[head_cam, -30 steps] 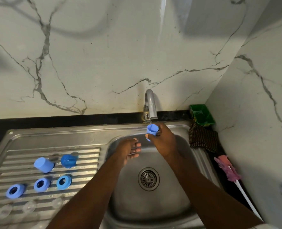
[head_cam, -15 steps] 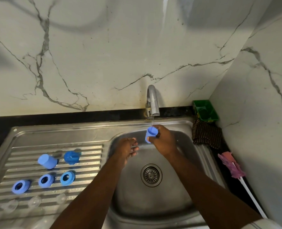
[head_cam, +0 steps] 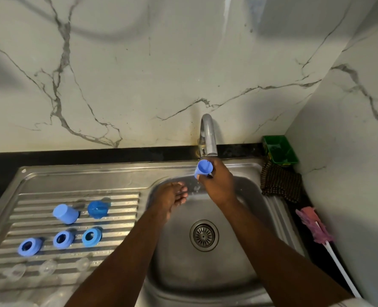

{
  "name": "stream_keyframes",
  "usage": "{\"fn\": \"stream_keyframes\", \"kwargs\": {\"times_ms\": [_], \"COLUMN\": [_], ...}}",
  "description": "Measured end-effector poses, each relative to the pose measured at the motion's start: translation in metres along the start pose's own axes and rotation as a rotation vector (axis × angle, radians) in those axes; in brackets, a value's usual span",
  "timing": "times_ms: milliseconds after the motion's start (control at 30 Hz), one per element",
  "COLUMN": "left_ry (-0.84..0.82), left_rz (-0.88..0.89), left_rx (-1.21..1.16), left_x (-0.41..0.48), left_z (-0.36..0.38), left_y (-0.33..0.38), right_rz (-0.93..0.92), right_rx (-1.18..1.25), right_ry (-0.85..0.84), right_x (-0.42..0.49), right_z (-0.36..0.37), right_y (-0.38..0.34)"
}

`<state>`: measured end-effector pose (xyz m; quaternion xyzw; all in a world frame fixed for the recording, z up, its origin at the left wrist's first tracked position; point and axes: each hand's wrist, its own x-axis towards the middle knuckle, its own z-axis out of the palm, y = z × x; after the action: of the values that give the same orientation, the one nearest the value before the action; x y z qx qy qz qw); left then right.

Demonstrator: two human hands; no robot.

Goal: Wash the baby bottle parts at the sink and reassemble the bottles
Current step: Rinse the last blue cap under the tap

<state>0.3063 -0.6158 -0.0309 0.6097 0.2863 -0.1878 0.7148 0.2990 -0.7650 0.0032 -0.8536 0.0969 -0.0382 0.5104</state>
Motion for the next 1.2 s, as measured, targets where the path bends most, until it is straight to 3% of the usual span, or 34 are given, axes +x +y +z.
{"fn": "stream_keyframes", "kwargs": {"times_ms": [100,200,300,367,433,633,733,867,1067,1200], "left_ry": [-0.016,-0.06,-0.1,-0.132,-0.202,-0.307,-0.241,-0.158,-0.267,-0.387], "left_rz": [-0.011,-0.019,-0.028,-0.048,-0.083,-0.06,0.117,0.33,0.365,0.272], "left_rx": [-0.039,-0.086,-0.146,-0.151,-0.217,-0.37,-0.264,0.139,0.209,0.193], "left_x": [0.0,-0.003,-0.005,-0.006,-0.008,-0.008,0.0,0.006,-0.009,-0.018], "left_z": [0.003,0.01,0.019,0.025,0.031,0.039,0.037,0.03,0.027,0.027], "left_y": [0.0,0.005,0.005,0.004,0.007,0.011,0.013,0.013,0.002,-0.011], "right_rz": [0.028,-0.018,-0.016,0.0,-0.015,0.108,0.203,0.354,0.409,0.404], "right_rx": [-0.068,0.0,-0.104,-0.154,-0.077,0.117,0.081,0.185,0.363,0.304], "right_ry": [-0.125,-0.015,-0.131,-0.118,-0.071,-0.154,-0.202,-0.243,-0.225,-0.207], "right_x": [0.002,0.001,0.003,0.003,0.005,0.01,0.012,0.004,-0.017,-0.032], "right_z": [-0.001,-0.007,-0.012,-0.014,-0.019,-0.025,-0.029,-0.031,-0.04,-0.055], "right_y": [0.001,-0.002,-0.003,0.0,-0.001,0.0,0.004,0.012,0.018,0.036]}}
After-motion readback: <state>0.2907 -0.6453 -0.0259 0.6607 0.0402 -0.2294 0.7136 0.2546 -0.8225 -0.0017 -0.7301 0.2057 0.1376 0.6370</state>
